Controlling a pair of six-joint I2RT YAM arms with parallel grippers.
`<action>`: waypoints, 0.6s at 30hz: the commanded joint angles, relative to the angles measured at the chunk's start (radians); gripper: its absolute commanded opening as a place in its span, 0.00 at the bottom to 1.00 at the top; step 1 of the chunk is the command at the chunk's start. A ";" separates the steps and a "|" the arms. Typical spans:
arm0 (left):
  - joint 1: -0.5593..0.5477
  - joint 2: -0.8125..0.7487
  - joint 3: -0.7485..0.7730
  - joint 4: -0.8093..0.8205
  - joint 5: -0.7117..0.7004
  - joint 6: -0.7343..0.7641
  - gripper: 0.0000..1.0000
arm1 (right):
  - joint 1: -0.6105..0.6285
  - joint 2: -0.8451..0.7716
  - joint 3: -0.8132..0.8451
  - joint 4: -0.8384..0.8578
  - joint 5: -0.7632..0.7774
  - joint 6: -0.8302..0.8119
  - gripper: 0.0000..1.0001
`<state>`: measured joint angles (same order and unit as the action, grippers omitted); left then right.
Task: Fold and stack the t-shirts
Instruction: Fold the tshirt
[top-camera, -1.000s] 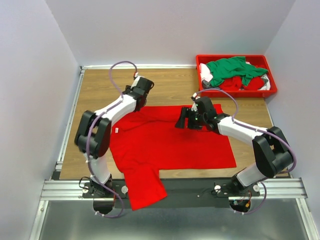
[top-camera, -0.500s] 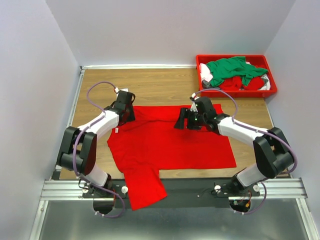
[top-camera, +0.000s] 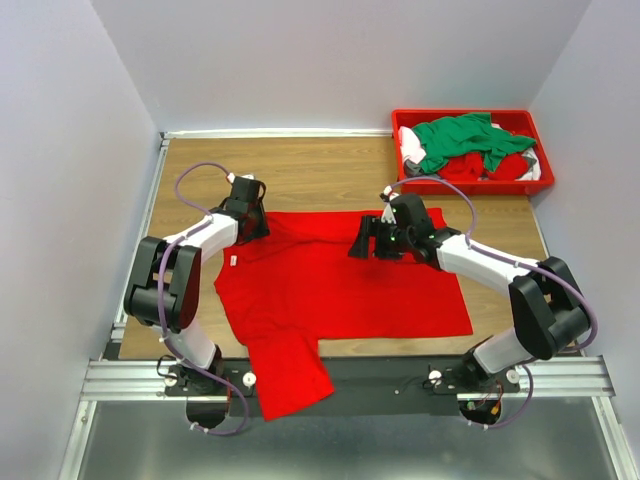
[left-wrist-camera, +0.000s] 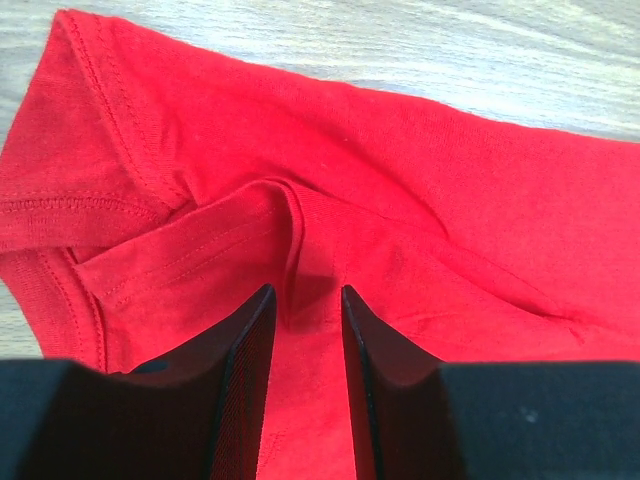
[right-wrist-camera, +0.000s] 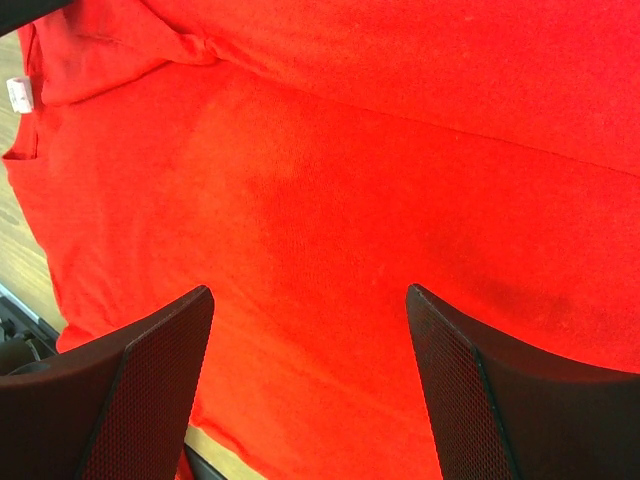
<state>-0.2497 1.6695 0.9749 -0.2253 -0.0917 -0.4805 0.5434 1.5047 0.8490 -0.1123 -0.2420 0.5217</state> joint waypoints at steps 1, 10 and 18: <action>0.001 0.007 0.002 0.014 0.006 -0.003 0.41 | 0.006 0.011 -0.010 -0.020 0.007 -0.019 0.85; 0.003 0.056 0.001 0.021 0.017 0.000 0.41 | 0.006 0.015 -0.001 -0.023 0.007 -0.020 0.85; 0.001 0.049 -0.008 0.023 0.032 -0.003 0.23 | 0.006 0.017 -0.001 -0.024 0.009 -0.023 0.85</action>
<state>-0.2501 1.7187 0.9749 -0.2035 -0.0902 -0.4797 0.5434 1.5097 0.8490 -0.1150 -0.2420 0.5209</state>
